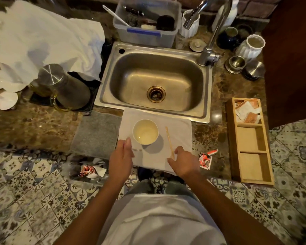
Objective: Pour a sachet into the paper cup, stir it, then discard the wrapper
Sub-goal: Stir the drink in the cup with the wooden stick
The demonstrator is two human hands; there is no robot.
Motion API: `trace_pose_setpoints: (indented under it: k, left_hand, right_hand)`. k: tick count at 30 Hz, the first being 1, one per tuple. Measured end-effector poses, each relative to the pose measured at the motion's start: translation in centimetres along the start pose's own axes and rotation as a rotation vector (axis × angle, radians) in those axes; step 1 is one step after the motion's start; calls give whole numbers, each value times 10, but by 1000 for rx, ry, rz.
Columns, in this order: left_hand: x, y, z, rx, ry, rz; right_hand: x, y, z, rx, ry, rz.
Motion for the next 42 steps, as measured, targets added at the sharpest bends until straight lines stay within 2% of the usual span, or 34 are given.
trace_pose_setpoints:
  k: [5, 12, 17, 23, 30, 35, 42]
  left_hand:
    - [-1, 5, -15, -47, -36, 88]
    - [7, 4, -23, -136, -105, 53]
    - [9, 4, -30, -167, -177, -8]
    - [10, 5, -43, -189, -220, -84]
    - [6, 5, -44, -183, -227, -89]
    - [3, 2, -45, -193, -220, -69]
    - [4, 2, -48, -215, -227, -66]
  right_hand:
    - [-2, -10, 2, 45, -46, 44]
    - [-6, -20, 4, 81, -127, 60]
    - [-8, -25, 1, 49, -228, -15]
    - [-14, -21, 2, 118, -231, -4]
    - [-18, -17, 1, 98, -283, -71]
    - [-18, -5, -1, 8, -214, -200]
    - [-48, 69, 11, 104, 60, -335]
Point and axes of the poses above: each hand's wrist, its own z-axis away from the middle knuckle, its own y-axis out of the back of the hand, x = y × z, the point moved 4 cm from there along -z, towards the middle knuckle, and after that the axes turned 15 degrees about -z, right-handed, at the moved point
